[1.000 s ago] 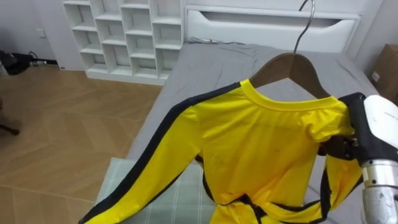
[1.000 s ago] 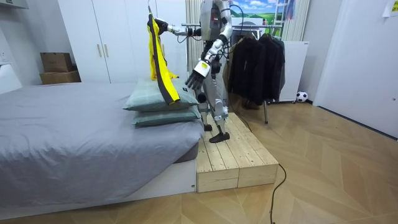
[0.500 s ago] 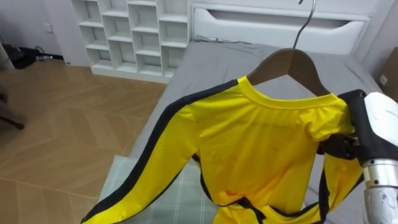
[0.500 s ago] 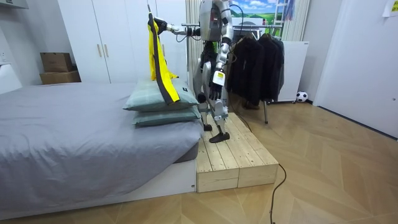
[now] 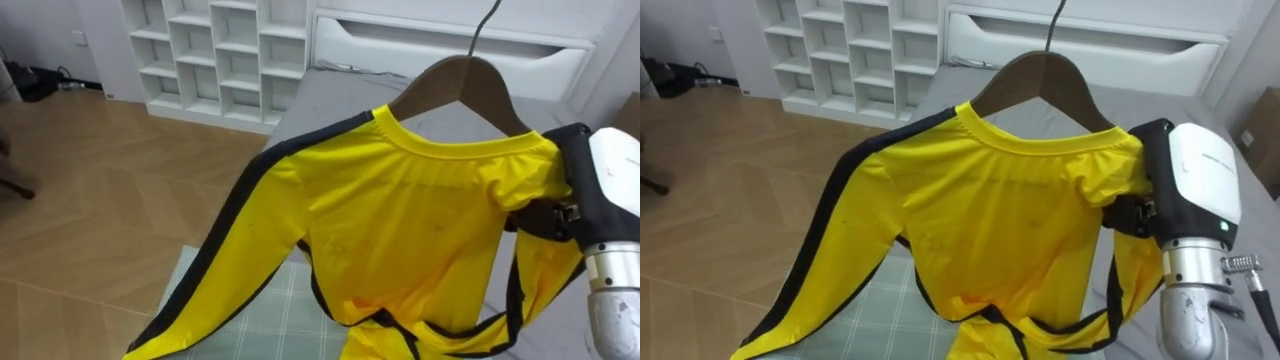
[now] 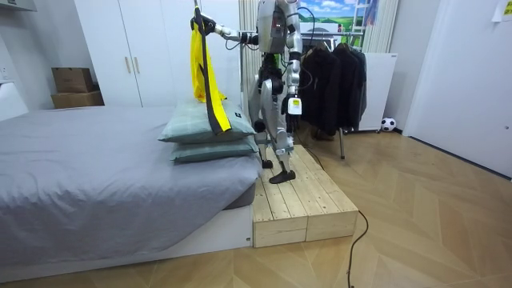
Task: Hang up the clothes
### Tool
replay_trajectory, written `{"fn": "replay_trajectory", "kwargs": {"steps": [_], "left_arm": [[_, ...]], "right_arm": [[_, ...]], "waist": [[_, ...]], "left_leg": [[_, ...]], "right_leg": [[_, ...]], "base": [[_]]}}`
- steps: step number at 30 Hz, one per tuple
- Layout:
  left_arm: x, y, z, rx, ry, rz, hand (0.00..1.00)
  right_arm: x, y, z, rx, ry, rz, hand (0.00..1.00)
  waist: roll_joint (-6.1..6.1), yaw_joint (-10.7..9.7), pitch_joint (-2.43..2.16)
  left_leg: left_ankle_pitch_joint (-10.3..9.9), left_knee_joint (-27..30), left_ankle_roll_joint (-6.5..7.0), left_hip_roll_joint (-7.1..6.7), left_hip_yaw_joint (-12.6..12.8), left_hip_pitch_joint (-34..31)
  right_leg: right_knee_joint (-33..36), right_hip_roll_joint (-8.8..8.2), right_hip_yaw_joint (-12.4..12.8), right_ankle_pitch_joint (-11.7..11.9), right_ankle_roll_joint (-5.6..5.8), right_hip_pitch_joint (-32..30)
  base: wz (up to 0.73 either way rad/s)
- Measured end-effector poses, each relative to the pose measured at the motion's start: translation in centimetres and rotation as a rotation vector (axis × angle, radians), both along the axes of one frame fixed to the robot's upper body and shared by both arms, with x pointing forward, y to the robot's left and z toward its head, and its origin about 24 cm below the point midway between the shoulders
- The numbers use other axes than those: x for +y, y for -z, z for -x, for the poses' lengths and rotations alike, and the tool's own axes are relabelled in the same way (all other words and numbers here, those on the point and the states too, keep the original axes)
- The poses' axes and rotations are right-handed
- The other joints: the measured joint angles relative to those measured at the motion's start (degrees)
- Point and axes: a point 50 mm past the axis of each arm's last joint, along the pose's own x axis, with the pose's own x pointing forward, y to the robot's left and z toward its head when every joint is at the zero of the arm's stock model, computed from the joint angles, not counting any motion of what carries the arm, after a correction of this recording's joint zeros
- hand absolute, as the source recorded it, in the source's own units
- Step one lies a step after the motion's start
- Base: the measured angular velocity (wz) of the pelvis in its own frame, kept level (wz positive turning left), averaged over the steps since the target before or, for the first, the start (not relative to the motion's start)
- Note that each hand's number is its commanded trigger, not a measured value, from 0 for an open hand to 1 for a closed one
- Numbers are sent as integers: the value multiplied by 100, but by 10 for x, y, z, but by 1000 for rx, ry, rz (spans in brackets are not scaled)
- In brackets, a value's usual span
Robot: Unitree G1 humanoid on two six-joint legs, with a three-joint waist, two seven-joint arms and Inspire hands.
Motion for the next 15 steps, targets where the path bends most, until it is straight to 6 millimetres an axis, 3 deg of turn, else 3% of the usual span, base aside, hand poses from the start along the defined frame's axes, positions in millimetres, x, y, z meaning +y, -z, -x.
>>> {"fn": "replay_trajectory", "kwargs": {"steps": [15], "left_arm": [[-2,2,-12,-12,26,25,0]], "right_arm": [[3,2,0,8,-6,13,100]], "waist": [[-13,7,5]], "left_leg": [[-4,19,7,-10,6,7]], "right_leg": [[-12,-14,-11,-3,18,-4]], "base": [[0]]}}
